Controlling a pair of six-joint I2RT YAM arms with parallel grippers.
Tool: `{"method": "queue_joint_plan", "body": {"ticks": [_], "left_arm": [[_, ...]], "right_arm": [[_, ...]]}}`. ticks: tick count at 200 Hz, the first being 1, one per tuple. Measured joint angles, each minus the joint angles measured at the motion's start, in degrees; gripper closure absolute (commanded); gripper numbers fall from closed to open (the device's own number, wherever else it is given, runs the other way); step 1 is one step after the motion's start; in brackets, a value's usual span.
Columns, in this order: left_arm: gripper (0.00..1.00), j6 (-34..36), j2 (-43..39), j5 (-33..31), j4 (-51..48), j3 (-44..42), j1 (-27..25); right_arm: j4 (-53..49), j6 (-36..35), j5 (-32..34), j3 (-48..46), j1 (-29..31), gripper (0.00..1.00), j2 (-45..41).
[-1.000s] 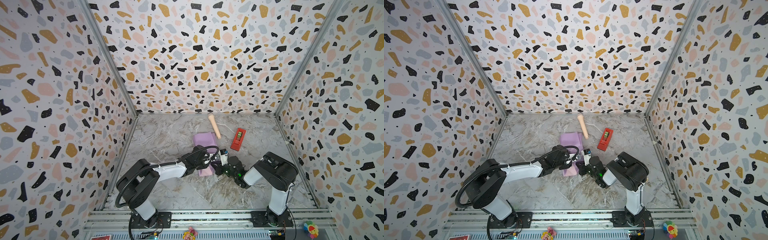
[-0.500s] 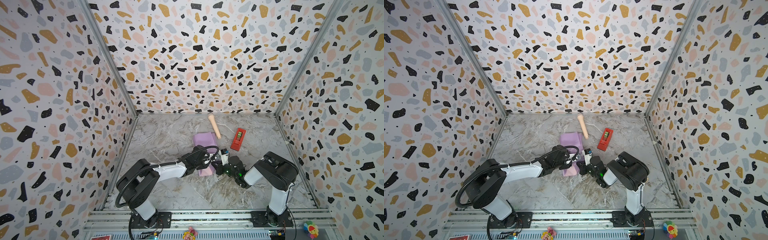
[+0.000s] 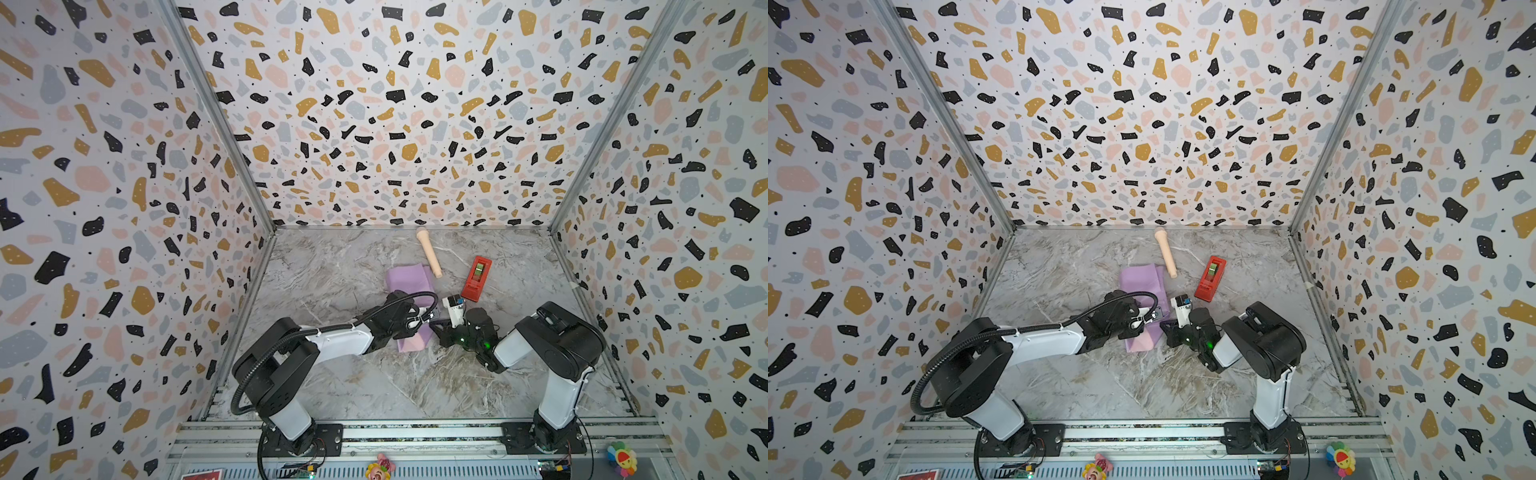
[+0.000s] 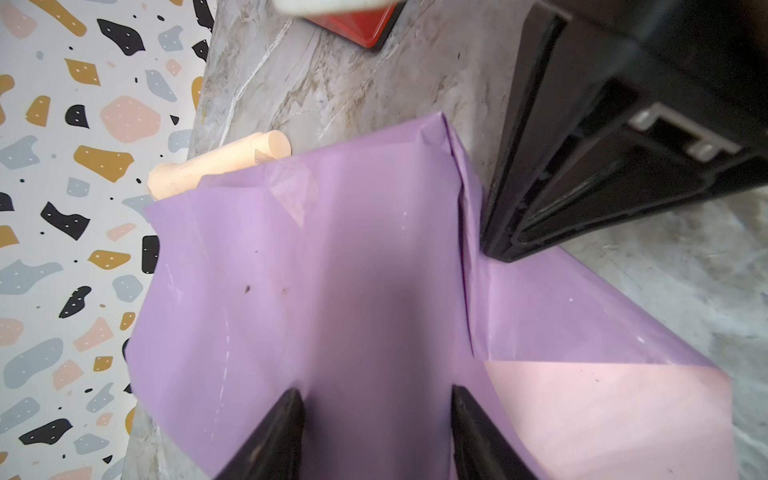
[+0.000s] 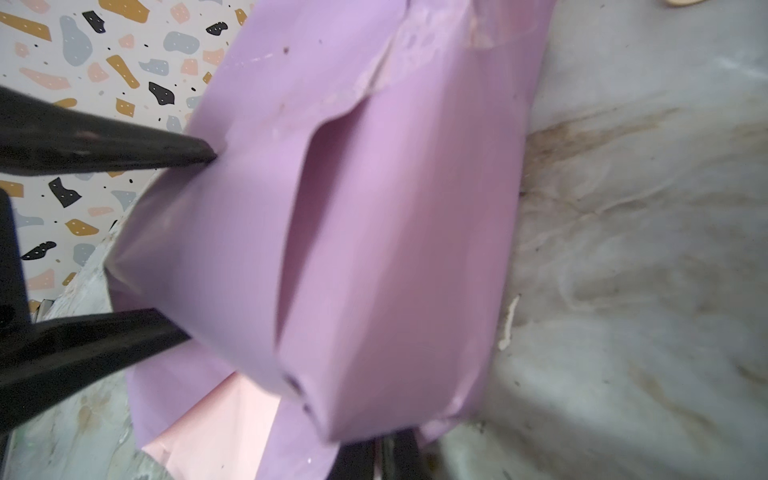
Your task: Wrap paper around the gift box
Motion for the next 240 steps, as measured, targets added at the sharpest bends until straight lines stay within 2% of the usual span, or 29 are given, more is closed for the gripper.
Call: {"method": "queue_joint_plan", "body": {"ticks": [80,167,240], "left_arm": [[0.45,0.0,0.0,0.0,0.1,0.0,0.0],[0.45,0.0,0.0,0.0,0.1,0.0,0.0],[0.46,-0.1,0.0,0.0,0.1,0.0,0.0]], "right_arm": [[2.2,0.5,-0.7,-1.0,0.4,0.95,1.4],[7.9,-0.4,-0.1,-4.9,4.2,0.98,1.4],[13.0,2.2,0.6,-8.1,8.7,0.99,1.5]]}}
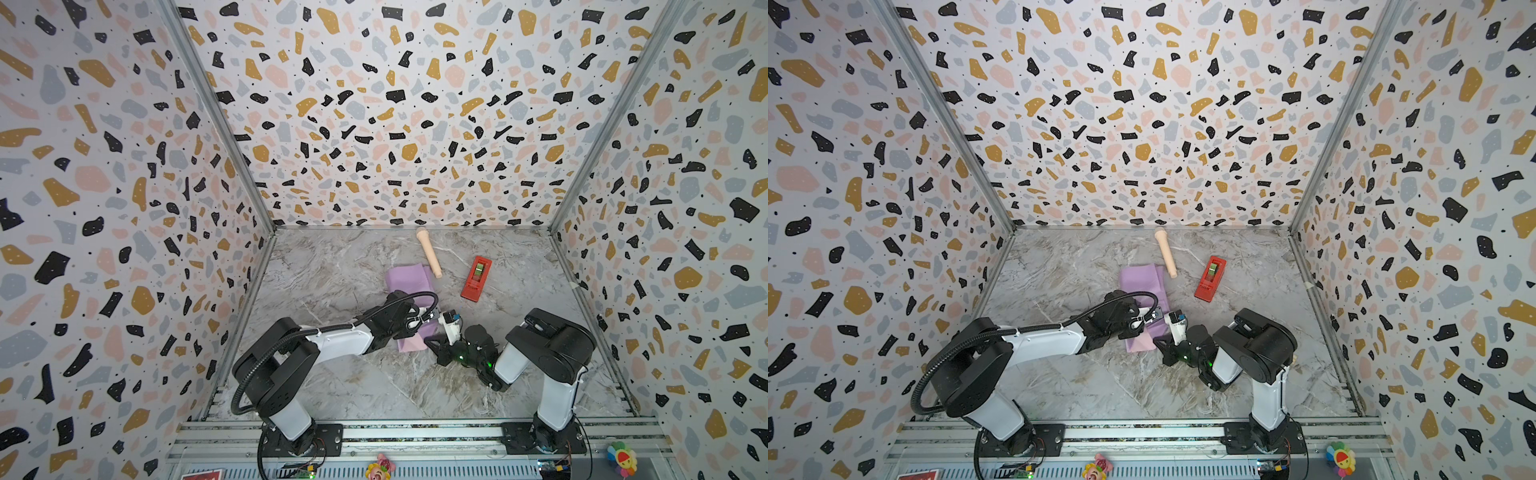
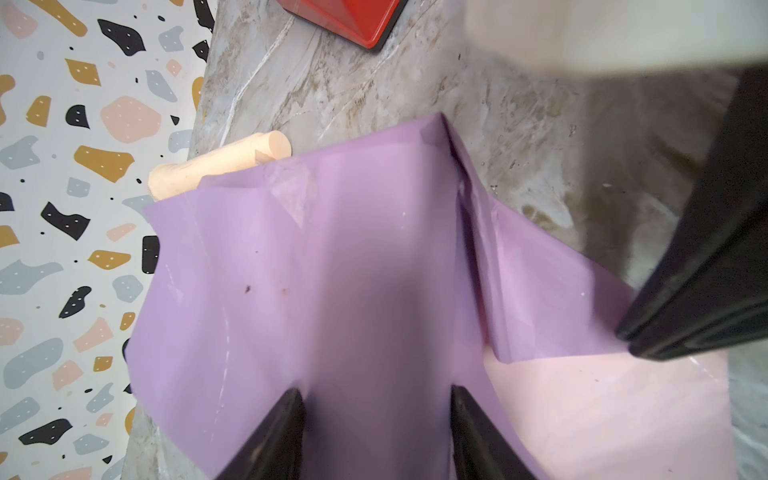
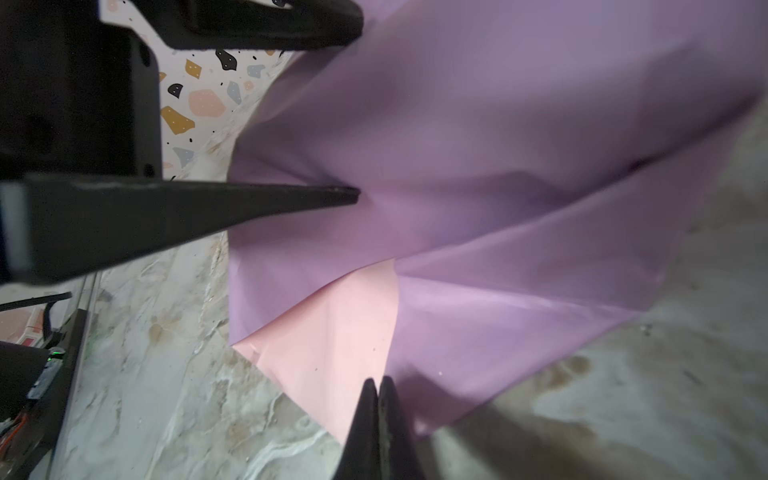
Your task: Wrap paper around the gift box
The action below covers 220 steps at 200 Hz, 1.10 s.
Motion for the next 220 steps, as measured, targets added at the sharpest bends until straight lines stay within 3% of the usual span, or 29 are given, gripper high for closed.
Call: {"method": "queue_joint_plan", "body": {"ticks": [40,138,220], "left_arm": [[0.46,0.0,0.0,0.0,0.0,0.0,0.0],[0.46,0.0,0.0,-0.4,0.0,0.0,0.0],[0.46,-0.2,0.1,-0.5,-0.1,0.2,0.0]], "right_arm": [[-2.3,0.7,-0.1,0.7,-0.7,0.99,-0.7],[-12.9,0.6,-8.7,5.3,-8.8,0.98,-2.4],[-19.2,2.7,-9.5,7.2,-8.6,1.00,-3.6]]}}
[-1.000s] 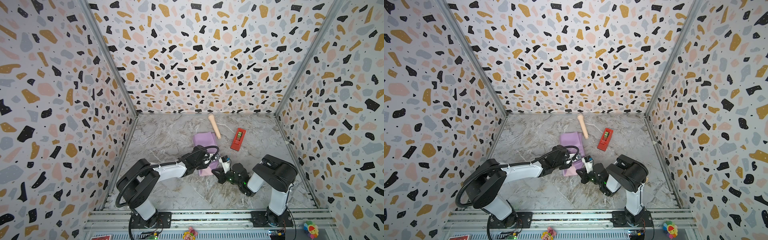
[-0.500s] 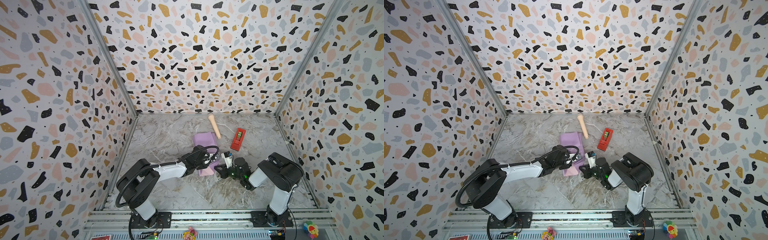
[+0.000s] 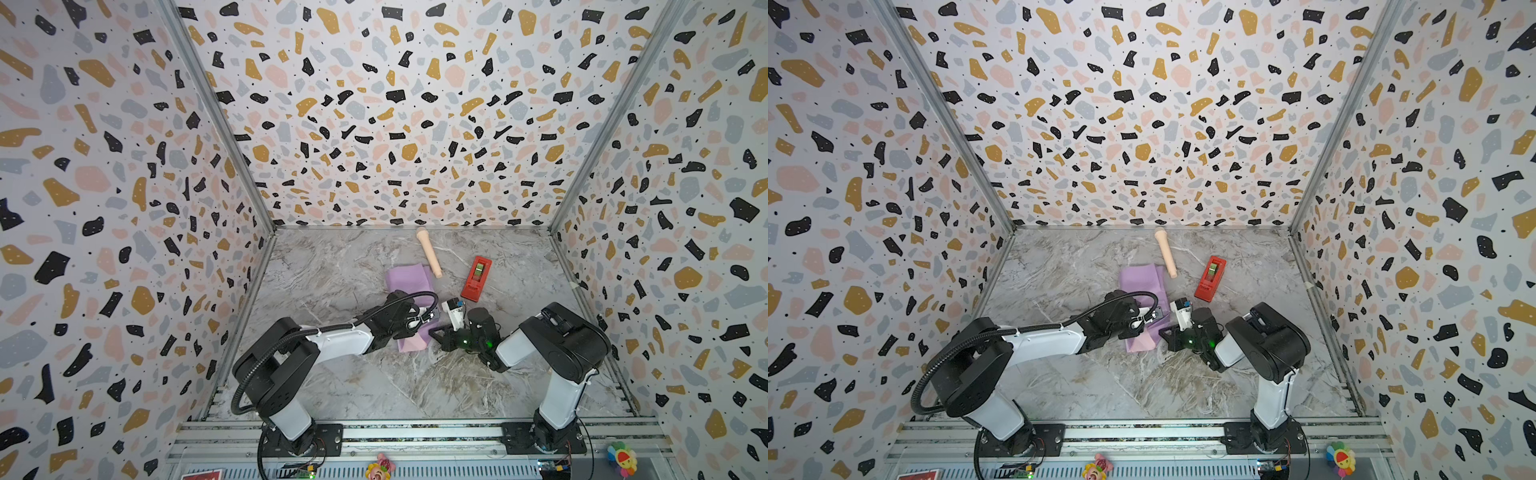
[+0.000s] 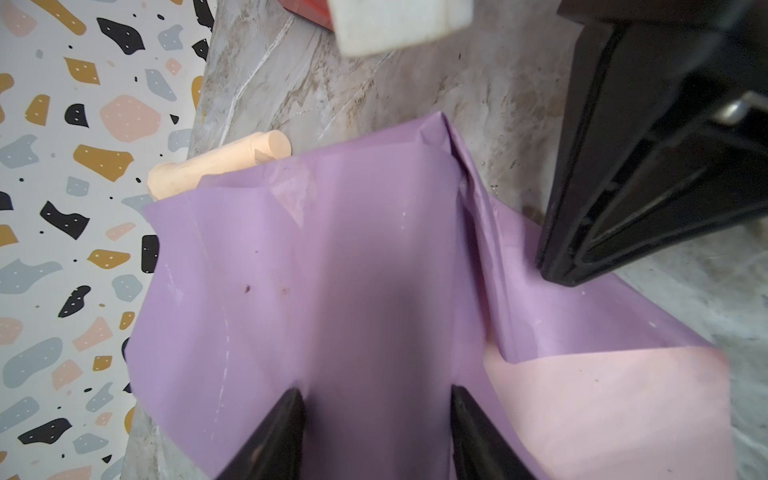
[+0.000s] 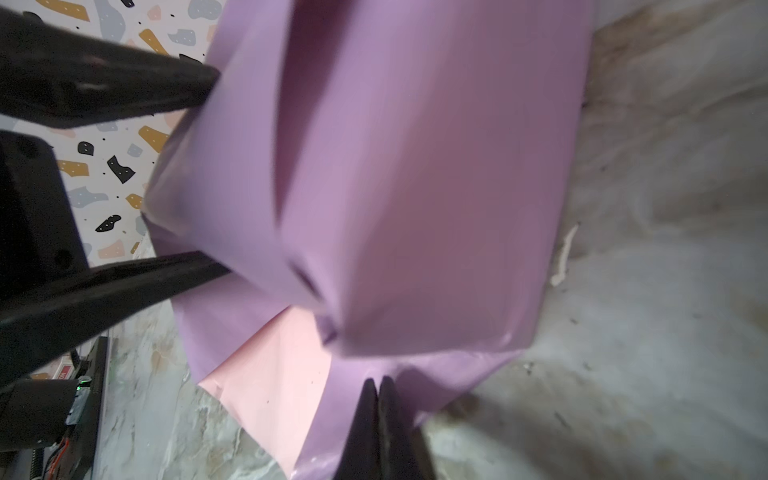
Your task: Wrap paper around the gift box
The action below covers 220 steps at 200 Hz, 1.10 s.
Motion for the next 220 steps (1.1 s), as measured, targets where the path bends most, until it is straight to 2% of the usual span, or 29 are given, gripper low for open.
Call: {"method": "queue_joint_plan", "body": {"ticks": [95,160,220], "left_arm": [[0.46,-0.2,0.1,-0.1,-0.1,0.1,0.0],[0.46,-0.3,0.2,-0.2,0.0,0.2,0.0],[0.46,-0.5,0.5,-0.3,0.0,0.5,0.0]], "right_arm": [[-0.2,7.9,-0.1,-3.0,4.4,1.00,-2.5],[-5.6,8.1,-5.8,-0.7,0.9,1.00,-3.0],[-8.5,8.1,-10.5,-0.7,-1.9,1.00,-10.5]]}}
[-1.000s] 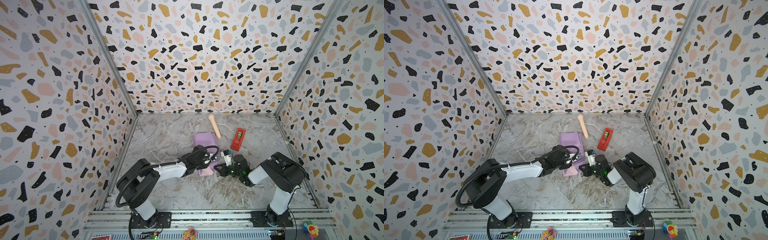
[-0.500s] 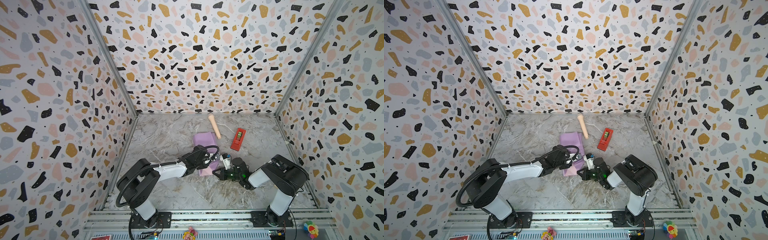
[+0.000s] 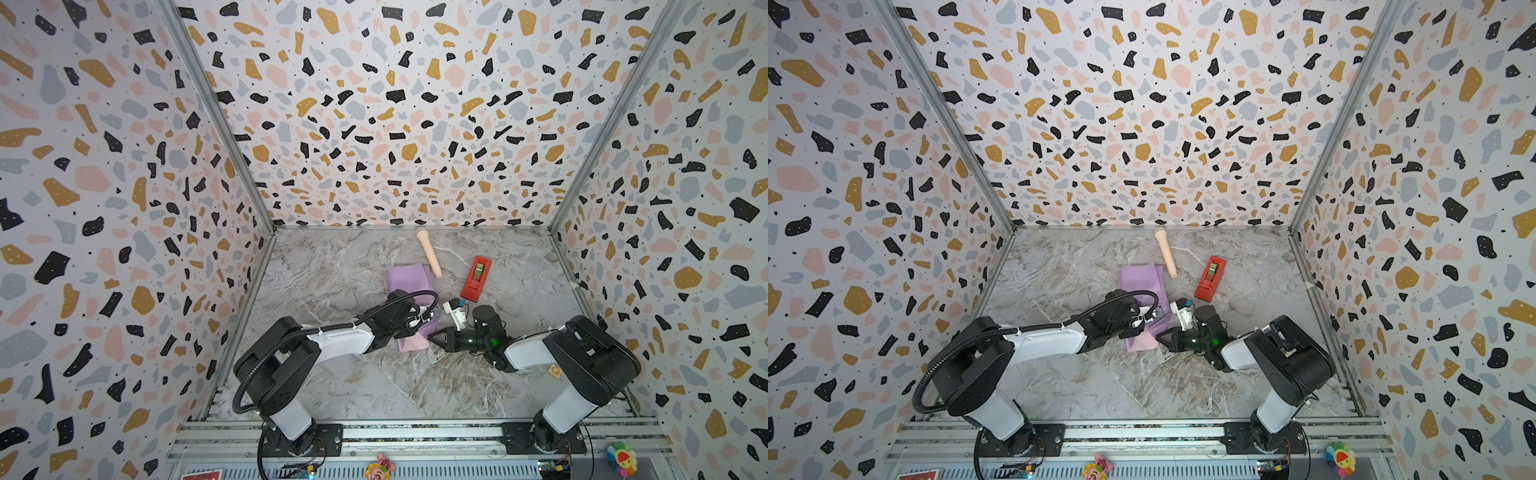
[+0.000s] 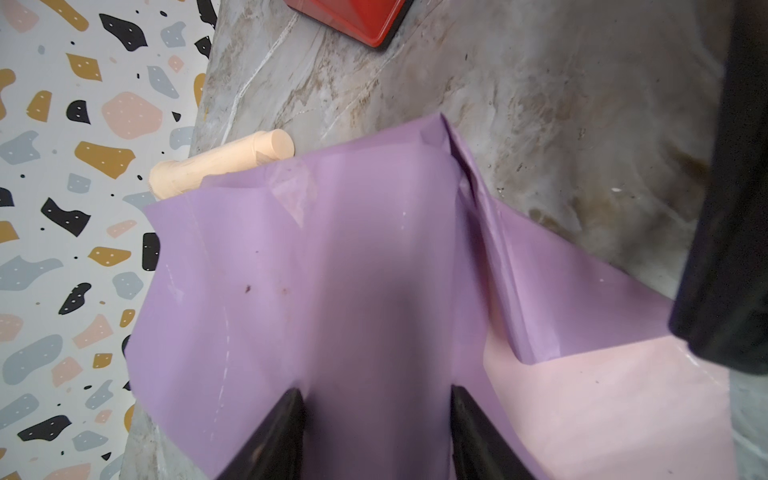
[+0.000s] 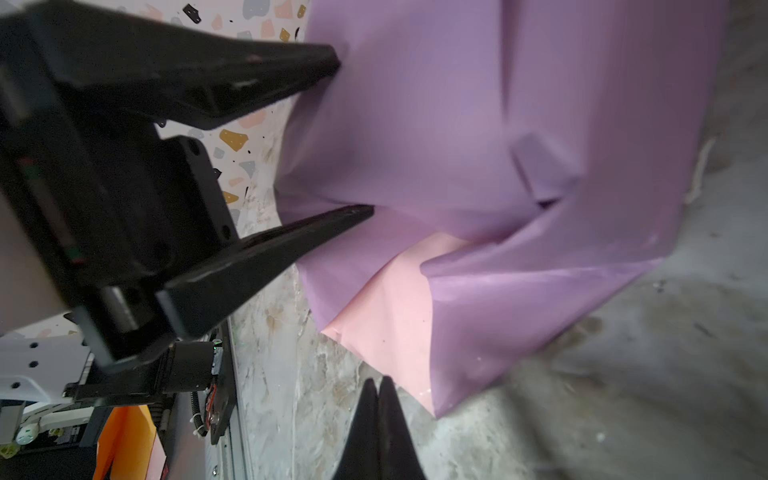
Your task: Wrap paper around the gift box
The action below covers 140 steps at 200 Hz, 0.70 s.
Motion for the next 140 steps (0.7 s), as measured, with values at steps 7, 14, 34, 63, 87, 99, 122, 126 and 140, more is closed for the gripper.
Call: {"method": "queue_joint_plan", "body": {"ticks": [7,14,34,63,87,99,122,126,140], "left_arm": [[0.46,0.0,0.0,0.0,0.0,0.1,0.0],[0.46,-0.1,0.1,0.0,0.0,0.1,0.0],[0.46,-0.1,0.1,0.0,-0.1,0.2,0.0],[0.46,-0.1,0.1,-0.1,-0.1,0.2,0.0],[0.46,-0.1,0.1,-0.1,-0.1,0.2,0.0],[0.46,-0.1,0.1,-0.1,-0.1,0.2,0.0],[0.46,-0.1,0.1,-0.1,-0.1,0.2,0.0],[0.46,-0.1,0.1,-0.1,-0.1,0.2,0.0],[0.46,-0.1,0.1,-0.1,-0.1,0.2,0.0]], "right_arm": [[-0.1,0.0,-0.4,0.0,-0.5,1.00,-0.2],[-0.3,0.0,-0.5,0.0,-0.9,1.00,-0.2],[-1.2,-0.1,-0.6,0.2,-2.3,1.00,0.5],[-1.7,-0.2,-0.2,1.2,-3.2,1.00,3.2],[-1.4,-0.2,-0.3,1.8,-3.3,1.00,5.3],[-1.1,-0.2,-0.3,1.9,-3.3,1.00,6.2],[-0.5,0.0,-0.3,1.9,-3.2,1.00,7.3],[-0.4,0.0,-0.3,1.9,-3.2,1.00,7.5],[-0.1,0.0,-0.3,2.1,-3.2,1.00,8.1]]}}
